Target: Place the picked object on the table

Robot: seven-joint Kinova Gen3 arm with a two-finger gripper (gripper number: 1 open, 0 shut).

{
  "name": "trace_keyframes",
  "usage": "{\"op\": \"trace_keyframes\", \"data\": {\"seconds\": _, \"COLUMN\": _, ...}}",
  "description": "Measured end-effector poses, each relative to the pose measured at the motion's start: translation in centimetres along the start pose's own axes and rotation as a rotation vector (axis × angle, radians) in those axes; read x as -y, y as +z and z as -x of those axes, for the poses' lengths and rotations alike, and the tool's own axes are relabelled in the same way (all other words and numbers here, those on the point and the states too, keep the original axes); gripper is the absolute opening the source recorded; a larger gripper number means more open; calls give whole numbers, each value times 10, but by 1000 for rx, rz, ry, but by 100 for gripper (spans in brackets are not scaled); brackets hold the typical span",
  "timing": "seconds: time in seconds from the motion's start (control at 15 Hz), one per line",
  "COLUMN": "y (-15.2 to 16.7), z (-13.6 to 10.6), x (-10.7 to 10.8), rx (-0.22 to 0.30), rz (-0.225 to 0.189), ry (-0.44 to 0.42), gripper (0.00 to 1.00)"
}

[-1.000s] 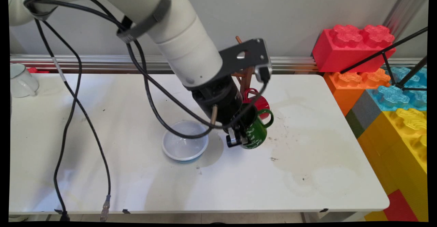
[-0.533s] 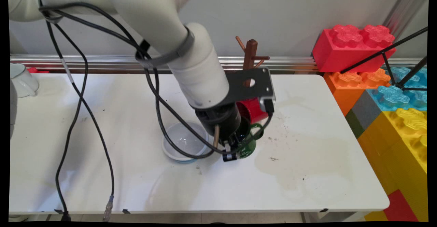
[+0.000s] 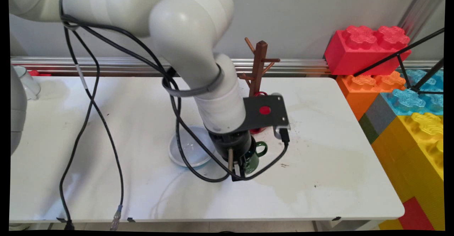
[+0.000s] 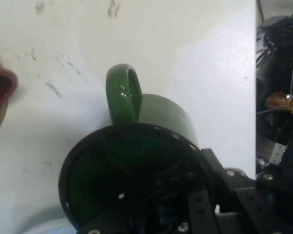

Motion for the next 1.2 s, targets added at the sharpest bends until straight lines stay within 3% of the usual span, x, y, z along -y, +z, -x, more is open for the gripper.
{"op": "trace_keyframes", "data": {"seconds": 0.4, "y": 28, "z": -14, "x": -5, "rx": 69, "rz": -18, "ry": -56, "gripper": 0}}
{"op": "trace_keyframes", "data": {"seconds": 1.2, "y": 69, "z": -41, "x": 0, "rx": 131, "rz": -37, "ry": -132, "gripper": 0}}
